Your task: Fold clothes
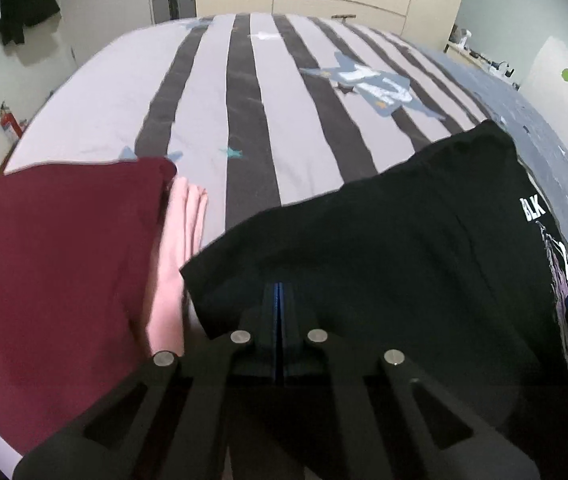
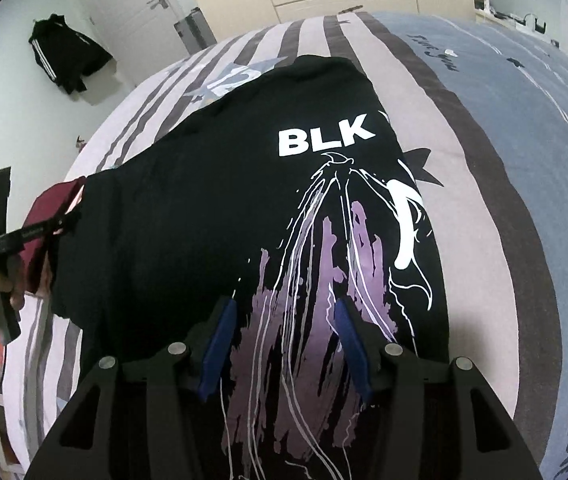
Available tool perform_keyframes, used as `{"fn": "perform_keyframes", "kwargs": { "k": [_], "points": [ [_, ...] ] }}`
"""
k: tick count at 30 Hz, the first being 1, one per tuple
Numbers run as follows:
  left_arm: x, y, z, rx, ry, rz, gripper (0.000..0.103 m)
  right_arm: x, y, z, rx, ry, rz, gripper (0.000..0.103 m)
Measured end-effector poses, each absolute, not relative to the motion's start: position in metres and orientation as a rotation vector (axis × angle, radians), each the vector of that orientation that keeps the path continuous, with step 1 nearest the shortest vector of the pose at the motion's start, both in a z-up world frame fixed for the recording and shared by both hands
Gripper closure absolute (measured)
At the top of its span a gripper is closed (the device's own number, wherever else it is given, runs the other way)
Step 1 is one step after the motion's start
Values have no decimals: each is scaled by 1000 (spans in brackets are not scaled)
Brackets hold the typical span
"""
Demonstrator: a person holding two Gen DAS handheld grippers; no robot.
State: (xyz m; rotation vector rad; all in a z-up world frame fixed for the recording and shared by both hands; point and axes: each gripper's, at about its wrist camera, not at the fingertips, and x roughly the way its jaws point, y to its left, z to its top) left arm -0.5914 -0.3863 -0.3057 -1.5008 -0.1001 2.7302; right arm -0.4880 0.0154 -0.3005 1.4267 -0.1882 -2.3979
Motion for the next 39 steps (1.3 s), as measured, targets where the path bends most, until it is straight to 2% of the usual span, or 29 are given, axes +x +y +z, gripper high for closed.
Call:
{"fn": "perform_keyframes", "kwargs": {
  "k": [4, 9, 12, 14, 19, 22, 26, 31, 36, 39],
  "points": [
    [-591, -392, -278, -1415, -81, 2801, 103, -490, 14, -301, 1429, -207, -2398, 55],
    [-601, -396, -266, -1433, 31, 2806, 103, -491, 13, -301, 1433, -230, -2397, 55],
    [-615, -401, -295, -1582, 39, 2745, 103, -489, 12, -303, 1442, -236, -2387, 55],
    [-597, -408, -311, -1601, 37, 2760, 103, -488, 9, -305, 1450, -222, -2377, 55],
    [-562, -415, -278, -1445, -124, 2842, 103, -483, 6, -302, 1444, -218, -2353, 55],
    [-542, -393, -270, -1406, -193, 2778, 100, -474, 9, -301, 1445, -206, -2348, 55],
    [-505, -362, -275, -1432, -251, 2674, 94, -461, 20, -297, 1449, -212, -2360, 55],
    [-455, -337, -290, -1506, -444, 2543, 88, -440, 50, -288, 1477, -206, -2422, 54],
    [-417, -299, -288, -1510, -405, 2514, 88, -409, 108, -278, 1520, -229, -2508, 54],
    [-389, -301, -273, -1505, -429, 2546, 88, -381, 152, -272, 1541, -270, -2557, 47]
  ]
}}
